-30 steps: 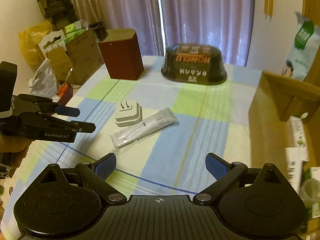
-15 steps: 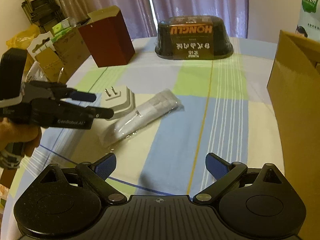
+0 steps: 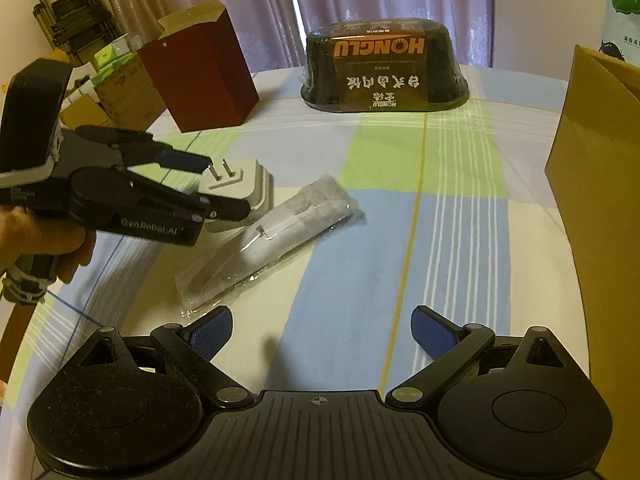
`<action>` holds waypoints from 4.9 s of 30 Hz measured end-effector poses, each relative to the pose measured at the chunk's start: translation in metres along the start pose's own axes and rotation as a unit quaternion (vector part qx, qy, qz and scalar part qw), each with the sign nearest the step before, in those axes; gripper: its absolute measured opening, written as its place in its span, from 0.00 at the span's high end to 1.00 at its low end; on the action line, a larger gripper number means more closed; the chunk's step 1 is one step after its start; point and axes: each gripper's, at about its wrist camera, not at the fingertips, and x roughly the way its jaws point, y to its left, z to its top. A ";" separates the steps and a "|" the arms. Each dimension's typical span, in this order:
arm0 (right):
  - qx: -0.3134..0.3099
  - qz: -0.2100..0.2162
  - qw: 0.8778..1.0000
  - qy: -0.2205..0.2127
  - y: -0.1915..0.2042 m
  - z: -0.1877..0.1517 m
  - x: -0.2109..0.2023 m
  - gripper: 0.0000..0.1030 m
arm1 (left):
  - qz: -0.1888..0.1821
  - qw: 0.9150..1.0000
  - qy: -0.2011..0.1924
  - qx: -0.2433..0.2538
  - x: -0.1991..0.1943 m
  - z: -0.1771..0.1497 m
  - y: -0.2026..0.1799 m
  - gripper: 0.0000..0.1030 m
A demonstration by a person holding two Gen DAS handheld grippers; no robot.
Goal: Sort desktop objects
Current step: 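Grasp the white plug adapter with the left tool while the right grasps the bagged stick, then lift and carry the plug adapter and bagged stick toward the cardboard box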
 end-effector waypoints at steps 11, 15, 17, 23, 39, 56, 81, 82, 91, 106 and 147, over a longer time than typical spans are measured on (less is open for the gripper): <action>0.008 -0.012 1.000 0.008 0.001 -0.005 0.018 0.05 | -0.007 1.000 0.009 -0.020 -0.004 -0.008 0.002 0.43; 0.010 -0.016 1.000 0.004 0.008 0.001 0.026 0.05 | 0.027 0.998 0.015 -0.054 -0.022 -0.029 -0.001 0.43; 0.017 -0.019 1.000 -0.002 0.013 0.006 0.032 0.05 | 0.045 0.996 0.012 -0.080 -0.034 -0.045 -0.001 0.43; 0.038 -0.032 0.999 -0.016 0.031 0.024 0.053 0.05 | 0.084 0.986 0.005 -0.147 -0.064 -0.080 0.000 0.44; -0.071 -0.073 0.995 -0.009 0.070 0.032 0.070 0.47 | 0.102 0.984 0.008 -0.145 -0.088 -0.105 -0.018 0.43; -0.113 -0.046 0.990 0.068 0.035 -0.123 -0.071 0.61 | 0.051 0.989 0.036 -0.134 -0.129 -0.122 -0.140 0.52; -0.005 -0.087 0.995 0.046 0.000 -0.251 -0.195 0.33 | 0.080 0.988 0.059 -0.119 -0.177 -0.151 -0.292 0.32; -0.004 -0.090 0.995 0.044 -0.001 -0.248 -0.194 0.33 | 0.082 0.988 0.060 -0.119 -0.177 -0.151 -0.292 0.32; -0.017 -0.108 0.993 0.052 -0.002 -0.245 -0.177 0.33 | 0.081 0.988 0.061 -0.117 -0.173 -0.147 -0.288 0.30; -0.008 -0.111 0.992 0.051 0.000 -0.250 -0.182 0.33 | 0.064 0.988 0.068 -0.121 -0.160 -0.145 -0.285 0.30; -0.012 -0.111 0.993 0.028 0.006 -0.236 -0.206 0.63 | 0.050 0.987 0.055 -0.140 -0.177 -0.130 -0.289 0.42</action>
